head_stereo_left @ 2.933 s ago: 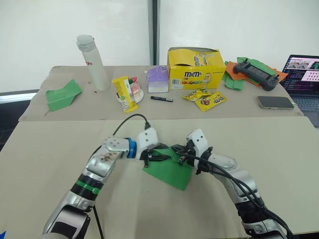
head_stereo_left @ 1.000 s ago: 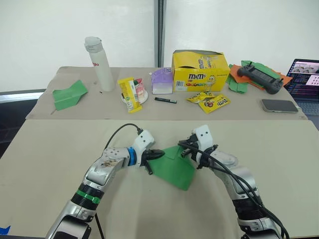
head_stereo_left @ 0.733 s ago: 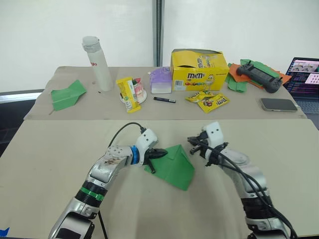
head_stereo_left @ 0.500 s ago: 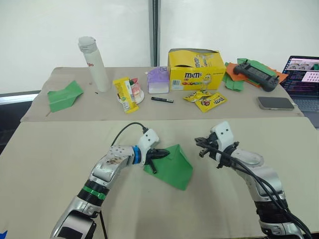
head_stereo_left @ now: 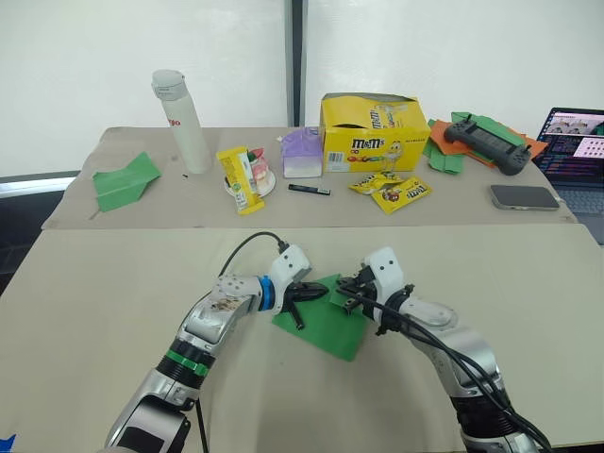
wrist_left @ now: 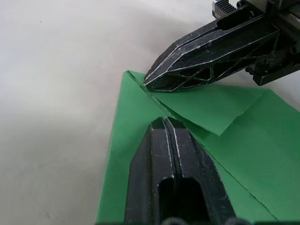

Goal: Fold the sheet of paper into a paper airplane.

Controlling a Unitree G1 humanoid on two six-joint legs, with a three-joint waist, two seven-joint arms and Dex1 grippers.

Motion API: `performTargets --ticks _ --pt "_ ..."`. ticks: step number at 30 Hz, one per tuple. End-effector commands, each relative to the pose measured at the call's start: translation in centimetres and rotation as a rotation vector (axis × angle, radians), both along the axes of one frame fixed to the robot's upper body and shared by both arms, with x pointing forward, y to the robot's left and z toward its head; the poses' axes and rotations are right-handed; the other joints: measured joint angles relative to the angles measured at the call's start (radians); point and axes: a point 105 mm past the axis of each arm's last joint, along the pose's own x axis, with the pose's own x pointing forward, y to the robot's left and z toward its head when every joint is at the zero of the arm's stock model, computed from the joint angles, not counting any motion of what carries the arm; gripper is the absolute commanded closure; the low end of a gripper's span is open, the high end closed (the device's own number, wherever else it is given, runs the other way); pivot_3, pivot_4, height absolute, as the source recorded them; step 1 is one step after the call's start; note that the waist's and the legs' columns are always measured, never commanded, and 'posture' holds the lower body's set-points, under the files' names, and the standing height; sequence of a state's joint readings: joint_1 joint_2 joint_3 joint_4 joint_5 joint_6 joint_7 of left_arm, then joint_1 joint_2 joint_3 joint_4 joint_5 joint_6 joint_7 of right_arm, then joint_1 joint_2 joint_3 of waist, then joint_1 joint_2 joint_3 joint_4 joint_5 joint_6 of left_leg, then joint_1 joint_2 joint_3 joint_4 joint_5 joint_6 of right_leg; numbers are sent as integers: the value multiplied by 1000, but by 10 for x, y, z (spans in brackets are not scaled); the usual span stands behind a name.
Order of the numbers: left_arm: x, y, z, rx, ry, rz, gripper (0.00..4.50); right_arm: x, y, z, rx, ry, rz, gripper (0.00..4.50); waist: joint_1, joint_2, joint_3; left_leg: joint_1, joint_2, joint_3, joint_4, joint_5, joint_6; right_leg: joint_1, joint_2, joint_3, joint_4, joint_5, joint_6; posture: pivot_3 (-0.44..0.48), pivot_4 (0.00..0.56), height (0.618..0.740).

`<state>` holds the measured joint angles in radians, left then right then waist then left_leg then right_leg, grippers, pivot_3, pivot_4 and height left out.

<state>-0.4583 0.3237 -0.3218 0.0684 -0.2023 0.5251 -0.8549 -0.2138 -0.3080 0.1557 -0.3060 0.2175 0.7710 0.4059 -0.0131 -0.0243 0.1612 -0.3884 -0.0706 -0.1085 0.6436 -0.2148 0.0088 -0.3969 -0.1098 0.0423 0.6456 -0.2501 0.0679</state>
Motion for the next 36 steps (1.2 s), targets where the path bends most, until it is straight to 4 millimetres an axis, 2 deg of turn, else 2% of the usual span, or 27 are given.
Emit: performTargets --ticks 1,5,12,18,21,25,28,36 --pt "-7 -9 6 -30 -10 -61 4483 -1 -4 -14 -34 51 -27 4500 0 0 0 0 0 0 0 0 0 0 0 0 0 0 0 0 150 740" --pt "-10 -15 6 -35 -8 -87 4483 -2 -5 -15 -41 53 -31 4500 0 0 0 0 0 0 0 0 0 0 0 0 0 0 0 0 150 740" --pt "-1 -12 10 -38 -26 -78 4483 -5 -8 -19 -74 54 -28 4500 1 0 0 0 0 0 0 0 0 1 0 0 0 0 0 0 150 740" --pt "18 6 30 -103 -60 -7 4483 -9 -8 -21 -94 56 -16 4500 0 0 0 0 0 0 0 0 0 0 0 0 0 0 0 0 150 740" --pt "16 -4 42 -165 -77 -35 4483 -10 -9 -25 -99 67 -15 4500 2 0 0 0 0 -1 0 0 0 1 0 -1 -1 0 0 0 150 740" --pt "1 -21 26 -113 -47 -118 4483 -7 -13 -25 -106 68 -25 4500 2 0 0 0 0 -1 0 0 0 3 0 -1 -3 0 1 0 150 740" --pt "3 -20 11 -36 -53 -110 4483 -6 -15 -23 -107 64 -29 4500 1 0 0 1 0 -1 0 0 0 3 0 -1 -3 0 1 0 150 740" --pt "-2 -19 -9 41 -40 -140 4483 -3 -25 -16 -93 44 -70 4500 3 0 0 4 0 -1 0 0 0 7 0 -2 -4 -1 1 0 150 740"
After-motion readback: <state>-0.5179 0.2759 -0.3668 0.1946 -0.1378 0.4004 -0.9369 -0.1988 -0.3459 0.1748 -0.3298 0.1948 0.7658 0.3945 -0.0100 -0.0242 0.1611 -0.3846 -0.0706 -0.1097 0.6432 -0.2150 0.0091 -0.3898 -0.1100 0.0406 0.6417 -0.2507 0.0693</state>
